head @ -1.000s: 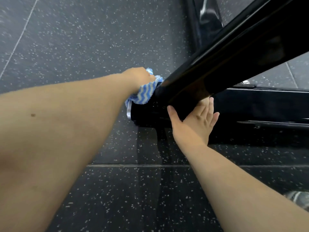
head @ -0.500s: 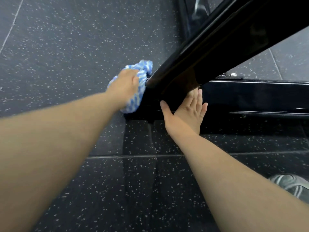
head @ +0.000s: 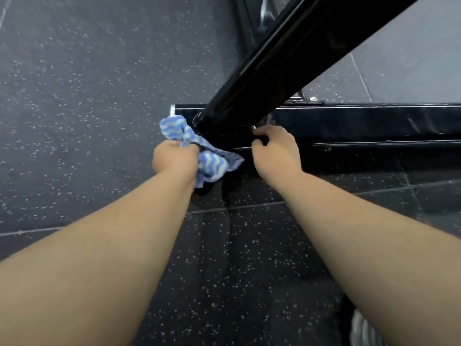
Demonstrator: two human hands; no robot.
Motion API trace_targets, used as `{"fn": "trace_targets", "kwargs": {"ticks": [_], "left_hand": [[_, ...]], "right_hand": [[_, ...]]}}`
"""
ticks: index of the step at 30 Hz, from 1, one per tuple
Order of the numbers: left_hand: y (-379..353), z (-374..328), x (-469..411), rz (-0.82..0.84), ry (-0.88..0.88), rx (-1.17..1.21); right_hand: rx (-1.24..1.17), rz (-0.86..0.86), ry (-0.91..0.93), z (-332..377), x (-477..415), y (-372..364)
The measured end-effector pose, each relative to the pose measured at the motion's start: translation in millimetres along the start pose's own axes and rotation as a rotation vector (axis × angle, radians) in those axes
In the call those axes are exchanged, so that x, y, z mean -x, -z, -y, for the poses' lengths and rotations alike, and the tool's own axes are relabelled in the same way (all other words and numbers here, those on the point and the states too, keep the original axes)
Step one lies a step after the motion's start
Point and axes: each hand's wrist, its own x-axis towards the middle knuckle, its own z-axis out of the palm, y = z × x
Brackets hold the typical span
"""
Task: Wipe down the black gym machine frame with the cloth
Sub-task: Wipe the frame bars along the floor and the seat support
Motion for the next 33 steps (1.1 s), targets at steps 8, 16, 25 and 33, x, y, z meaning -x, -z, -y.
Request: {"fn": "trace_targets", "kwargs": {"ticks": [8,16,25,33], "left_hand": [[-25,-5,10,0.237,0.351,0.501],[-6,2,19,0.508,0.317,0.398],[10,-2,9,0.111,-0.473,-0.524],[0,-15,-3,0.089,-0.699,-0.548]], "right_hand": [[-0.923,0.356,-0.683,22,15,-44],[-1.02,0.146,-0.74,12,10,-36],[-0.176,-0.103,-0.172,14,5,-21],[0.183,-0.213,-0.075,-18,-13,4]]}}
